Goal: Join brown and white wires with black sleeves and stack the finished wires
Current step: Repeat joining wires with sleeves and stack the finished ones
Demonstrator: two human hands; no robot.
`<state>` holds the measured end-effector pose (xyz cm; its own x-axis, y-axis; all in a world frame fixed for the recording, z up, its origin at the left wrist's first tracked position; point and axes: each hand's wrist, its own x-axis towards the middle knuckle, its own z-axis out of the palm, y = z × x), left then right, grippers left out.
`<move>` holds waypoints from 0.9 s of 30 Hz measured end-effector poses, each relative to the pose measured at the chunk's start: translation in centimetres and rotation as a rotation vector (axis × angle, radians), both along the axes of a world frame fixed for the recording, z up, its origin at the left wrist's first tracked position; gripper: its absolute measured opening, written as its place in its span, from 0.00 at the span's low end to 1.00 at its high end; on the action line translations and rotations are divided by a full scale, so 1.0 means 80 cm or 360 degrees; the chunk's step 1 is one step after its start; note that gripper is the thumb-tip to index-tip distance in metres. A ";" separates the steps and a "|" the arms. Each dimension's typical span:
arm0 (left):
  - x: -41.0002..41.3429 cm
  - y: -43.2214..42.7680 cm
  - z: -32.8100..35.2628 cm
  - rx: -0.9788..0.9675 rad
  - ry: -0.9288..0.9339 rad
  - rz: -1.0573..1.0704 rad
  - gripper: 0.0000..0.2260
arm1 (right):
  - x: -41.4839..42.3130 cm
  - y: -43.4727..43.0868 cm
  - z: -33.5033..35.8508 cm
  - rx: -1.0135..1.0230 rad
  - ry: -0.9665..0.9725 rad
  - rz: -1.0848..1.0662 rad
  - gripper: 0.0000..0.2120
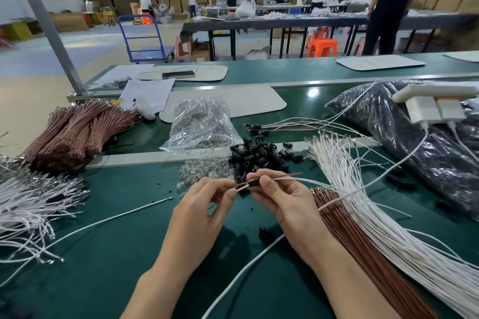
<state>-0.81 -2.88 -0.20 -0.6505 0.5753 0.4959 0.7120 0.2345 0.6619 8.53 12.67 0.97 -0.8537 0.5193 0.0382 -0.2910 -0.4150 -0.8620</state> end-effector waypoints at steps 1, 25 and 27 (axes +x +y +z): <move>-0.001 -0.001 -0.001 -0.0003 -0.0002 0.0015 0.06 | 0.001 0.005 0.001 -0.0068 0.0017 -0.0055 0.07; -0.005 0.001 -0.010 0.0104 -0.0217 -0.0103 0.06 | 0.004 0.014 -0.003 -0.0066 -0.0076 -0.0021 0.11; -0.006 0.001 -0.010 0.0110 -0.0209 -0.0090 0.05 | 0.004 0.015 -0.003 -0.0086 -0.0073 -0.0027 0.11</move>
